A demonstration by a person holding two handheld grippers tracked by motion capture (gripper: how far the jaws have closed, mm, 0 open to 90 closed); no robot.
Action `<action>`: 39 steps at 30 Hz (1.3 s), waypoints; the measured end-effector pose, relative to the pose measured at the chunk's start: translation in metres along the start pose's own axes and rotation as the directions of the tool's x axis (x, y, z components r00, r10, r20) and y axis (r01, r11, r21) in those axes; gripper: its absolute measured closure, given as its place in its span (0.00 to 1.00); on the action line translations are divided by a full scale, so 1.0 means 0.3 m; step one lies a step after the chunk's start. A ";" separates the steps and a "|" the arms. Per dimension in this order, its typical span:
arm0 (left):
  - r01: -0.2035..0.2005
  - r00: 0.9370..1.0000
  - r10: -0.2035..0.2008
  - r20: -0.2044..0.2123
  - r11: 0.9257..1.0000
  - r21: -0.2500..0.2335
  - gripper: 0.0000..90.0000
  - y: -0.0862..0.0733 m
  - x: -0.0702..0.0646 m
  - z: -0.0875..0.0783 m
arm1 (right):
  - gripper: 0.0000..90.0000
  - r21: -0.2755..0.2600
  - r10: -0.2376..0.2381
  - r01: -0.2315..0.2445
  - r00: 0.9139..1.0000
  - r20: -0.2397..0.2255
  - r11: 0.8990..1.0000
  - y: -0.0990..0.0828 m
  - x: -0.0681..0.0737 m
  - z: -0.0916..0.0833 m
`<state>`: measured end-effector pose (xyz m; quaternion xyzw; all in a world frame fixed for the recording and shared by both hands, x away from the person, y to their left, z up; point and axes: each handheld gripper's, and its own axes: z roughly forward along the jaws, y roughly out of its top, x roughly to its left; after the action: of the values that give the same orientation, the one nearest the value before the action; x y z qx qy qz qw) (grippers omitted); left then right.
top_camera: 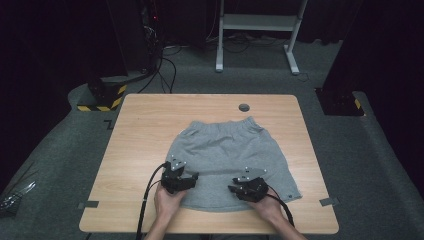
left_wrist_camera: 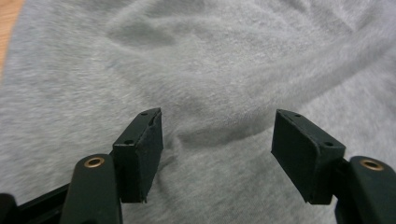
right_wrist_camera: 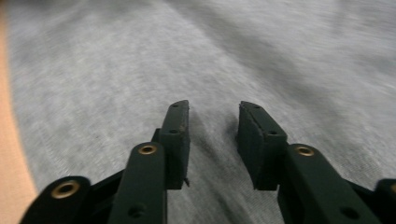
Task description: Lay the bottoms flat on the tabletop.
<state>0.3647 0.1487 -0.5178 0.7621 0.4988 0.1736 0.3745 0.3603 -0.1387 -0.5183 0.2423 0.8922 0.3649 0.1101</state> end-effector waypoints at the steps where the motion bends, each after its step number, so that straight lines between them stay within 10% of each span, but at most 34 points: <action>1: 0.008 1.000 -0.008 -0.002 1.000 -0.004 0.38 0.000 0.004 -0.004 | 0.73 0.004 -0.017 0.018 1.000 -0.021 1.000 -0.001 0.011 -0.003; 5: 0.021 1.000 -0.021 -0.004 1.000 -0.001 0.37 0.007 0.013 -0.001 | 0.67 0.028 -0.102 0.105 0.990 -0.095 0.994 -0.019 0.058 -0.037; 8: 0.016 1.000 -0.016 -0.001 1.000 0.011 0.37 0.005 0.006 0.011 | 0.61 0.004 -0.074 0.075 0.996 -0.055 0.997 -0.027 0.040 -0.044; 12: -0.037 0.999 0.037 -0.023 0.999 0.010 0.35 -0.013 -0.017 0.010 | 0.58 0.007 -0.020 0.020 0.998 -0.057 1.000 -0.033 0.013 -0.035; 16: -0.098 0.995 0.099 -0.033 0.995 0.027 0.35 -0.046 -0.047 -0.017 | 0.60 0.024 -0.091 0.092 0.994 -0.065 0.995 -0.032 0.046 -0.051; 21: -0.056 0.998 0.056 -0.022 0.998 0.022 0.35 -0.032 -0.036 -0.010 | 0.59 -0.049 -0.057 0.055 0.997 -0.059 0.997 0.033 0.052 -0.008; 26: -0.025 0.999 0.024 -0.024 1.000 -0.016 0.35 -0.011 -0.024 -0.013 | 0.59 -0.011 -0.069 0.068 0.996 -0.064 0.998 0.072 0.063 0.079; 33: 0.029 0.999 -0.030 -0.044 0.999 -0.019 0.36 -0.008 0.027 0.012 | 0.56 -0.008 -0.201 0.202 0.968 -0.149 0.979 0.036 0.113 0.015; 37: 0.006 0.999 -0.007 -0.052 1.000 -0.006 0.35 -0.013 0.022 0.004 | 0.54 -0.060 -0.049 0.048 0.999 -0.018 0.997 0.020 0.004 -0.034; 39: -0.037 0.997 0.037 -0.067 0.999 0.004 0.35 -0.022 0.020 -0.001 | 0.53 -0.074 0.089 -0.084 0.993 0.073 0.994 0.004 -0.084 -0.051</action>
<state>0.3630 0.1555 -0.5232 0.7655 0.4970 0.2055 0.3533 0.3766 -0.1600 -0.5060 0.2903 0.8625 0.3914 0.1365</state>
